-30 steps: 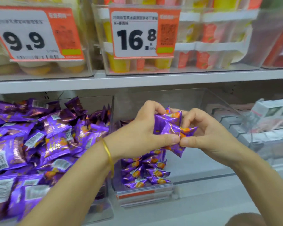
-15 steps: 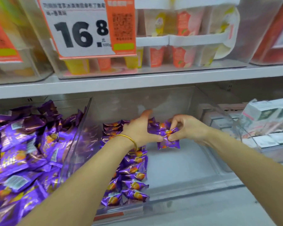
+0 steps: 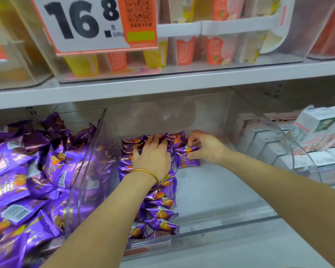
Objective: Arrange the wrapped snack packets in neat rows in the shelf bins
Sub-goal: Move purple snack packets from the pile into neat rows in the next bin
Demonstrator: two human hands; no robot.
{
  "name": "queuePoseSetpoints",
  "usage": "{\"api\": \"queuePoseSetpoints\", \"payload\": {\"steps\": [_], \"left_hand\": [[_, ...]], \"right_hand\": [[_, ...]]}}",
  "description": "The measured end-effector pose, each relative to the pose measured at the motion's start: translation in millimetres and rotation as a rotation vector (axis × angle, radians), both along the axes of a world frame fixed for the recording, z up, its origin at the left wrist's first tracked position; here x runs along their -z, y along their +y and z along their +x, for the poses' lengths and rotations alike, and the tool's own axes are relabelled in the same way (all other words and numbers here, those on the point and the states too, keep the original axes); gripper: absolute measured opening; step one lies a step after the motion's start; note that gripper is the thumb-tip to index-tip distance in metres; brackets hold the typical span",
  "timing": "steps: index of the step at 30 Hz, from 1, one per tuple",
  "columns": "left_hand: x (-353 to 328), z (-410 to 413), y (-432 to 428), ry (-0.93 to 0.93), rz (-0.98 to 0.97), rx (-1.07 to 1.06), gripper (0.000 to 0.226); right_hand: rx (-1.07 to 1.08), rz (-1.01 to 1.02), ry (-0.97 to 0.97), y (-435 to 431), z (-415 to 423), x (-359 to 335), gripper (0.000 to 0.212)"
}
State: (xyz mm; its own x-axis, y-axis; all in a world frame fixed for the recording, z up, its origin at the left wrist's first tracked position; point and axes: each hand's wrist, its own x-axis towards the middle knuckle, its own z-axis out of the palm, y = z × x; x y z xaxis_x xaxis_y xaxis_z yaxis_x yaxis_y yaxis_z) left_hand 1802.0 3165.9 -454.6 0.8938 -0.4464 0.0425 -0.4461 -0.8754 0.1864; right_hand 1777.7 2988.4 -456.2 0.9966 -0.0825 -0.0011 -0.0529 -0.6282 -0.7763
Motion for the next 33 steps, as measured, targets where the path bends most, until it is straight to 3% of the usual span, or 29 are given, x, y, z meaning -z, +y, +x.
{"api": "queuePoseSetpoints", "payload": {"steps": [10,12,15,18,25,28,33], "left_hand": [[-2,-5,-2,0.063,0.034,0.018,0.047],[-3,-5,-3,0.056,0.067,0.021,0.048],[-3,-2,-5,0.033,0.112,0.033,0.048],[-3,0,-6,0.031,0.129,0.037,0.048],[-1,-1,-5,0.062,0.098,0.036,0.048],[-2,-2,-5,0.077,0.053,0.029,0.047],[-4,-3,-6,-0.026,-0.098,0.062,0.039]], "right_hand": [[-0.023,-0.276,-0.083,13,-13,9,0.026],[-0.035,-0.291,-0.043,14,-16,7,0.034],[-0.022,-0.334,0.080,13,-19,6,0.062],[-0.057,-0.478,0.077,12,-21,9,0.063],[-0.184,-0.141,0.041,2,-23,6,0.048],[-0.088,-0.112,-0.009,3,-19,7,0.043],[0.073,0.066,0.065,9,-15,5,0.046]]}}
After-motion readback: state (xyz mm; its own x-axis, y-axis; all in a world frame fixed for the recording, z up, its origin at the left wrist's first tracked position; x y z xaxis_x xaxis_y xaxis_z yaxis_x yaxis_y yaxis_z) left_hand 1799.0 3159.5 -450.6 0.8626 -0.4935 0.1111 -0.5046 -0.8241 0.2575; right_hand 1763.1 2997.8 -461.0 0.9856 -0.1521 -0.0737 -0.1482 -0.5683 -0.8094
